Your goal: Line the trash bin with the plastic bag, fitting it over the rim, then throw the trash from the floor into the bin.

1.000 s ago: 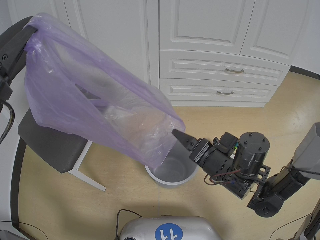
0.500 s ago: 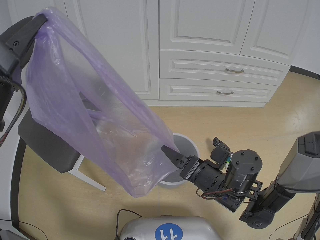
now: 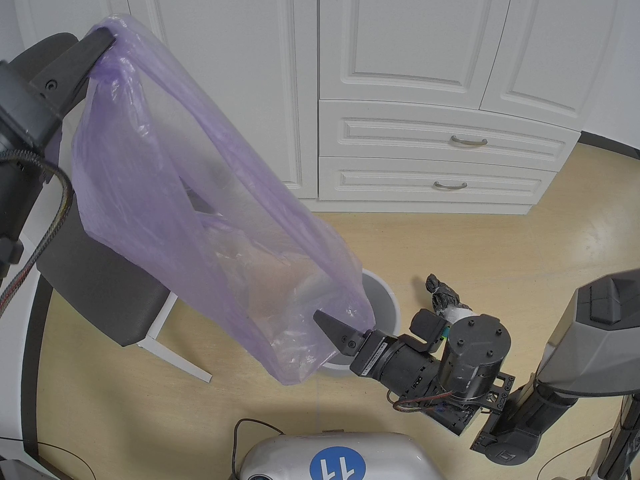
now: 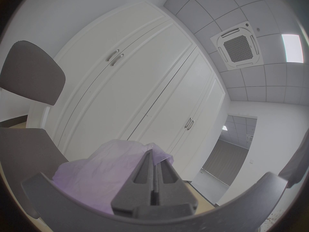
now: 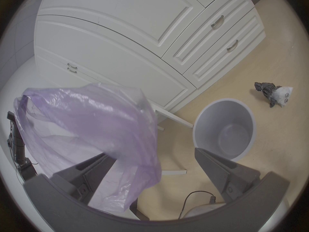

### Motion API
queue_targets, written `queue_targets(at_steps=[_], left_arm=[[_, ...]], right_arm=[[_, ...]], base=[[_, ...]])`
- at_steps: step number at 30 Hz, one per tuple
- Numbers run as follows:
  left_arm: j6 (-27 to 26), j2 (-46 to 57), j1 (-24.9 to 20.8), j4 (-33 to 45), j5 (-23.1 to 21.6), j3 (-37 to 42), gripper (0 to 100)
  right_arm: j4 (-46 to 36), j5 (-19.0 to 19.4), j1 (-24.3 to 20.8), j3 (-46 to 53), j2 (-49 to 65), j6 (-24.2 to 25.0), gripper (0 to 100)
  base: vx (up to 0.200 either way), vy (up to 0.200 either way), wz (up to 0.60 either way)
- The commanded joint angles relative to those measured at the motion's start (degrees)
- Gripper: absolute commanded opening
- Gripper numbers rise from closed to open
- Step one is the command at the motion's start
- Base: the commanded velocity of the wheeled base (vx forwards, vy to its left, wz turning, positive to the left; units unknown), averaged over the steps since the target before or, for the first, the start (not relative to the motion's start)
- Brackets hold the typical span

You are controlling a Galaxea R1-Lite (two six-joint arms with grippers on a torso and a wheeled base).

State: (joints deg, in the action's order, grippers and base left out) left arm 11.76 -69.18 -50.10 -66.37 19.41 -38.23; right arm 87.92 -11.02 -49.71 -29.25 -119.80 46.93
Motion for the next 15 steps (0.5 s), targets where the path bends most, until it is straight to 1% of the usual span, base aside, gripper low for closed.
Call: queue_targets(at_steps=[1, 6, 7, 11, 15], left_arm=[[0.01, 0.19, 0.01, 0.01, 0.02, 0.09, 0], [0.01, 0.19, 0.01, 0.01, 0.02, 0.09, 0], [0.01, 0.19, 0.01, 0.01, 0.02, 0.17, 0], [-0.07, 0.28, -0.08, 0.01, -0.07, 0.17, 0], [-0.07, 0.28, -0.08, 0.01, 0.02, 0.17, 0]], right_arm=[[1.64, -0.67, -0.03, -0.29, -1.67, -0.26, 100], [2.08, -1.55, 0.23, -0.37, -2.37, -0.62, 100], [2.08, -2.51, 1.02, -1.52, -2.55, -1.93, 100], [2.08, -4.18, 2.08, -2.75, -2.37, -1.93, 100], [2.08, -4.54, 2.08, -3.19, -2.11, -1.85, 100]], base=[[0.000, 0.000, 0.00], [0.000, 0.000, 0.00], [0.000, 0.000, 0.00], [0.000, 0.000, 0.00], [0.000, 0.000, 0.00]])
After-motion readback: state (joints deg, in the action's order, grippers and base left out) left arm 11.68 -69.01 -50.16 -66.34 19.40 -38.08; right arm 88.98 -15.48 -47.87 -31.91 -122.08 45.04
